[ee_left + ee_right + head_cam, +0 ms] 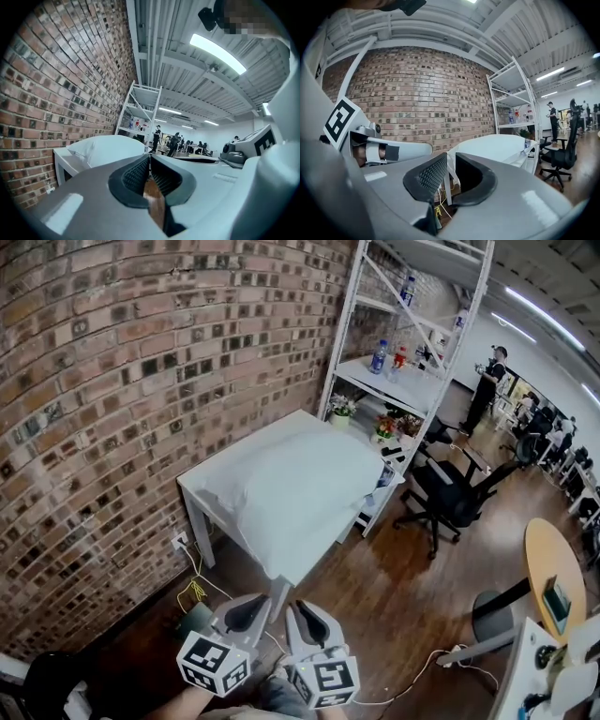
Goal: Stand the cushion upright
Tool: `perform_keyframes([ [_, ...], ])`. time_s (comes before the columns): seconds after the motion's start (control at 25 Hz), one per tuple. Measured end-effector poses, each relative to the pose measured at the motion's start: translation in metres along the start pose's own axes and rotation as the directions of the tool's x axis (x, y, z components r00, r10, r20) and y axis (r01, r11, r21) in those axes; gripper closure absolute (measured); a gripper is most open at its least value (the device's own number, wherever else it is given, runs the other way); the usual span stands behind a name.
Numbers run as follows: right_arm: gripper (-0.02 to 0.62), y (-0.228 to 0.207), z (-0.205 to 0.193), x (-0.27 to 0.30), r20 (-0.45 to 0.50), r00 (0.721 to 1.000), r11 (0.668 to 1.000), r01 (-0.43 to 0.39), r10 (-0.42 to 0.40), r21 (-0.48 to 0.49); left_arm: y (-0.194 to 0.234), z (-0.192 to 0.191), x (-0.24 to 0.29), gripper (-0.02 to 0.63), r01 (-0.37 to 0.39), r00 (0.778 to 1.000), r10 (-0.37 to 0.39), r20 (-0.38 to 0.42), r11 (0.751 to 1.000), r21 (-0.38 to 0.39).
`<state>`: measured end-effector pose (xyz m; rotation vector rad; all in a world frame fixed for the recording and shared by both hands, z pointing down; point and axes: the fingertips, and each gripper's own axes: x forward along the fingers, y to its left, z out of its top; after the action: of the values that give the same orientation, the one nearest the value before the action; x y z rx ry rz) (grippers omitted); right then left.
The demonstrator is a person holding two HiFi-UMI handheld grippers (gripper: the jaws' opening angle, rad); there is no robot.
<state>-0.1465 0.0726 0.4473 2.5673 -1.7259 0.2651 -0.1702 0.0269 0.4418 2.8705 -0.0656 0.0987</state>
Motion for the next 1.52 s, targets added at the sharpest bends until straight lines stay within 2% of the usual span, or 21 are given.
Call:
perform_keyframes([
  [0.24,0.532,-0.047,0.025,0.051,0.006,1.000,1.000,-0.008,0.008,0.011,0.024,0.023,0.065,0.606,-0.016,1.000,0.016,0.001,0.999,0.036],
  [0.44,0.532,-0.092,0.044,0.088,0.066,0.997,1.000,-0.028,0.027,0.015,0.032,0.042,0.126,0.606,-0.012,1.000,0.012,-0.004,0.999,0.047],
  [0.6,0.526,-0.124,0.057,0.112,0.055,0.998,0.999,-0.037,0.035,0.035,0.039,0.049,0.166,0.606,-0.023,1.000,0.024,-0.017,0.997,0.070],
  [0.8,0.522,-0.159,0.065,0.134,0.099,0.993,0.996,-0.072,0.066,0.061,0.045,0.057,0.208,0.606,0.005,0.998,-0.004,-0.061,1.000,0.012],
  [1.12,0.508,-0.177,0.066,0.172,0.087,0.990,0.988,-0.118,0.110,0.099,0.077,0.065,0.233,0.606,0.011,0.992,-0.010,-0.125,1.000,0.003],
  [1.28,0.505,-0.182,0.064,0.194,0.064,0.993,0.989,-0.110,0.104,0.095,0.096,0.069,0.246,0.606,0.019,0.989,-0.011,-0.149,0.998,0.053],
  [1.52,0.502,-0.190,0.073,0.239,0.058,0.995,0.993,-0.081,0.076,0.084,0.128,0.086,0.281,0.606,0.073,0.987,-0.062,-0.146,0.995,0.070],
])
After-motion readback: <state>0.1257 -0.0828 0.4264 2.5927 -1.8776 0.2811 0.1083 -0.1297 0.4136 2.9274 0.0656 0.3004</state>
